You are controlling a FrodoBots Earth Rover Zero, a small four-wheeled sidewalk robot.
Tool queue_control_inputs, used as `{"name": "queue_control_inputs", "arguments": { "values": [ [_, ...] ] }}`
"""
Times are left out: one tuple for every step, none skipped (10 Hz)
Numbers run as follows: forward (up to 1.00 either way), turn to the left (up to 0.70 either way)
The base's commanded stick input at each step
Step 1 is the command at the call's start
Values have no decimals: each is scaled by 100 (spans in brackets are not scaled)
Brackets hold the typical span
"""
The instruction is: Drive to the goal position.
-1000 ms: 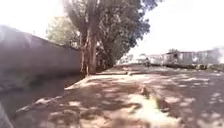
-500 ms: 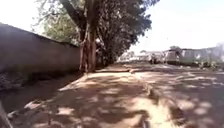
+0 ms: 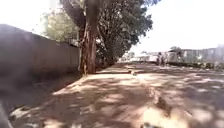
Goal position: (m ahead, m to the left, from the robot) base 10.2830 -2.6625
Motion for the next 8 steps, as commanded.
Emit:
{"name": "queue_control_inputs", "arguments": {
  "values": [
    [70, 0],
    [70, 0],
    [70, 0],
    [70, 0],
    [70, 0],
    [70, 0],
    [70, 0],
    [70, 0]
  ]
}}
